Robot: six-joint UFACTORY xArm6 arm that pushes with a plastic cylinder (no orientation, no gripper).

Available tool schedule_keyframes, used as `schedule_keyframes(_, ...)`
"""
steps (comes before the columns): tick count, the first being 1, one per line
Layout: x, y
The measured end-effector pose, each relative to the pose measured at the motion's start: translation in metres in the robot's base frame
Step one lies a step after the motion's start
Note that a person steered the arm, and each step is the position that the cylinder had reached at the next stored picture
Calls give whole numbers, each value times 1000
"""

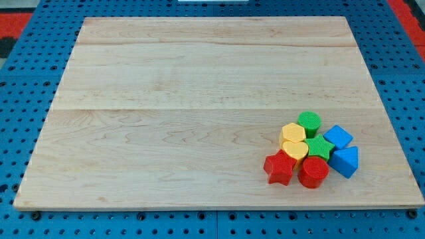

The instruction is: Separate the red blocks from the group of blocks

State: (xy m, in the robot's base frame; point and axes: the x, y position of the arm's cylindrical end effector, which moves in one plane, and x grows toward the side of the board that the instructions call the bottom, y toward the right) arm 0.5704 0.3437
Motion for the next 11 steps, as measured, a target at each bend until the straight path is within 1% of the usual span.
schedule_keyframes(1,43,-76)
schedule_keyframes(3,40,-83)
schedule_keyframes(4,34,-100)
schedule_keyframes(5,11,-101)
schedule_keyframes(8,9,-101)
schedule_keyframes(10,8,-214)
schedule_keyframes(11,-3,-221)
